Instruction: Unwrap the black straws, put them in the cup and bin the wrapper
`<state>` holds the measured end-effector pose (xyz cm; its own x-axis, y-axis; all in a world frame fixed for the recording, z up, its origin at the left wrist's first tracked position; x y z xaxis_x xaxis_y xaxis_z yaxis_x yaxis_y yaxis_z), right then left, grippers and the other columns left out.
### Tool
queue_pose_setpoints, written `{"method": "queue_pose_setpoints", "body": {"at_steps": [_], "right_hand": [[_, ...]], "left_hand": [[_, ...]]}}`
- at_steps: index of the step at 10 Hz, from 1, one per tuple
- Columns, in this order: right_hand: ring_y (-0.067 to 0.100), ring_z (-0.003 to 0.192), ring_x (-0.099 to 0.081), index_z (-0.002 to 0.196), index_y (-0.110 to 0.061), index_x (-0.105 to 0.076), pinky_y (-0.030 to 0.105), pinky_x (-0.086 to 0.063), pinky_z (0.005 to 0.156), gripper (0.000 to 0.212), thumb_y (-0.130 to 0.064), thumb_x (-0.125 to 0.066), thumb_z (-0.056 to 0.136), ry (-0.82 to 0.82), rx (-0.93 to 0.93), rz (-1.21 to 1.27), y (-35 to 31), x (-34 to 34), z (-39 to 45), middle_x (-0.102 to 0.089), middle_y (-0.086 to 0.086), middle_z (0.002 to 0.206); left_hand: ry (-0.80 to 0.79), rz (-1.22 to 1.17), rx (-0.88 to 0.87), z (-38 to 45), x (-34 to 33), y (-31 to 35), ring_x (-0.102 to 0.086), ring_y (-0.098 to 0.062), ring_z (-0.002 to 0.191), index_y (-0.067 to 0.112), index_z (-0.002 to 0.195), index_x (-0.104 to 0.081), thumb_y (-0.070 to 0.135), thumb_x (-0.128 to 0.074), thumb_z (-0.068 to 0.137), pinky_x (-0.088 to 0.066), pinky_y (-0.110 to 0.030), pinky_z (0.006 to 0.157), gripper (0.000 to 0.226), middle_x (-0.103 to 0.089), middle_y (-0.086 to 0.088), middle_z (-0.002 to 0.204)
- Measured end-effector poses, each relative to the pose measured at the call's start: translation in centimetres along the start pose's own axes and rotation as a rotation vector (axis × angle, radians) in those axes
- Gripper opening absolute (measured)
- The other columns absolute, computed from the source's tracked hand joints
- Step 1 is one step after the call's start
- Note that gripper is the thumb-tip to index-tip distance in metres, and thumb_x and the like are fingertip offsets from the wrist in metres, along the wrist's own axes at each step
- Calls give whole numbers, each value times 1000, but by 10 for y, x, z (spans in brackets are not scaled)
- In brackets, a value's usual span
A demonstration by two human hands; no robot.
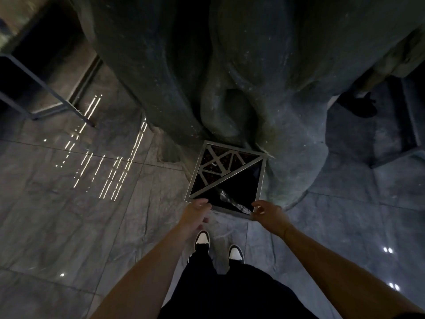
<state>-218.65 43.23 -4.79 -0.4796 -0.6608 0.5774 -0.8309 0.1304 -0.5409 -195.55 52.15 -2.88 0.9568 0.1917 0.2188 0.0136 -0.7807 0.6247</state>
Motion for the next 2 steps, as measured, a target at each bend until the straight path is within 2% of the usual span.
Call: {"method": "queue_pose_setpoints", "body": {"at_steps": [2], "right_hand": [[18, 107, -62, 126, -22, -60, 23, -46, 87, 39, -34, -62, 89, -43, 204, -200, -21, 19, -13, -65, 6, 123]], "left_hand": [[74, -158, -71, -27, 10, -16, -63, -18, 73, 21, 110, -65, 28, -59, 95, -44, -27, 58, 17, -66, -5, 102]]}}
Point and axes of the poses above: each hand's wrist, its own z-axis towards the middle knuckle, its own x-axis out of the back of the hand, y = z × x, the point moved 1 cm from there along z, towards the middle knuckle
